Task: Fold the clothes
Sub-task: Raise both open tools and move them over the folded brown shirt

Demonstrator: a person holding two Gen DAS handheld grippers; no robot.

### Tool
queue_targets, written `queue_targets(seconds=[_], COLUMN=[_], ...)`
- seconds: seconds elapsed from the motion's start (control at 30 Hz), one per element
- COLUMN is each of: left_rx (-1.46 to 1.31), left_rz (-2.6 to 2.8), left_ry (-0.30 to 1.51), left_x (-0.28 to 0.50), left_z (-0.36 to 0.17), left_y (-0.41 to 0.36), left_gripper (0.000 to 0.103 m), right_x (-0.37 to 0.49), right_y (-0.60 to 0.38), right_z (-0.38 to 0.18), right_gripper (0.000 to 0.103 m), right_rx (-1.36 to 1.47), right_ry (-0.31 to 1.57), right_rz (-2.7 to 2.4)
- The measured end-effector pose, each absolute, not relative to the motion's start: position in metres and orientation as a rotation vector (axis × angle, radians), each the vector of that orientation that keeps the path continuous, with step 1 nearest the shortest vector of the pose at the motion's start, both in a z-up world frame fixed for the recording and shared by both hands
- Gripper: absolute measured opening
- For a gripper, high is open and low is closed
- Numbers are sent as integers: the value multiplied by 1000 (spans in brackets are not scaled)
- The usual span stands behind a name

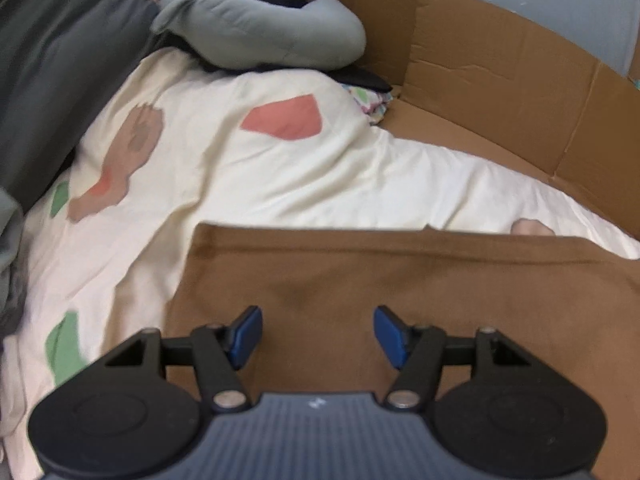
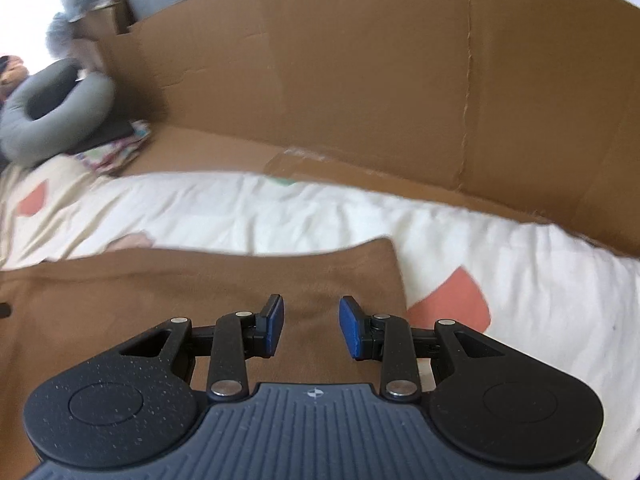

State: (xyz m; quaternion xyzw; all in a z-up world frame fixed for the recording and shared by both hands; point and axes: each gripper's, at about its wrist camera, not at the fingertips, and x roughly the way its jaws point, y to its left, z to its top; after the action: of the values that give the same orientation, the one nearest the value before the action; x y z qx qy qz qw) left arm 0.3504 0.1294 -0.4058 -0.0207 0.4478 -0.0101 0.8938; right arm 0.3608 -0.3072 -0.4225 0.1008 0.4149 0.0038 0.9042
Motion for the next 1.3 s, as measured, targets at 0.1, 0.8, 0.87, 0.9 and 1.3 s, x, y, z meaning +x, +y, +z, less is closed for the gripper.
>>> queue_targets(seconds=[0.1,0.8,0.87,0.9,1.3], left_rx=[-41,34,30,29,50], left_rz=[-40,-172,-193,-204,-376], left_ry=[948,1003,1000,1000,998], left_x=[334,237,233,232,231], left_z=[-405,-401,-398,-396,-391], left_y=[138,126,116,110,24], left_gripper=[65,65,65,65,66], right_x=[348,221,212,207,156], right_y=[-307,-283,-287,-289,-325], right_z=[-421,-434,-432,-431,-431], right_gripper=[38,38,38,38,38], right_rx=[202,-21,-28,-32,23], right_ry=[904,1042,1046,1048,1065], right_rz=[96,215,212,210,173])
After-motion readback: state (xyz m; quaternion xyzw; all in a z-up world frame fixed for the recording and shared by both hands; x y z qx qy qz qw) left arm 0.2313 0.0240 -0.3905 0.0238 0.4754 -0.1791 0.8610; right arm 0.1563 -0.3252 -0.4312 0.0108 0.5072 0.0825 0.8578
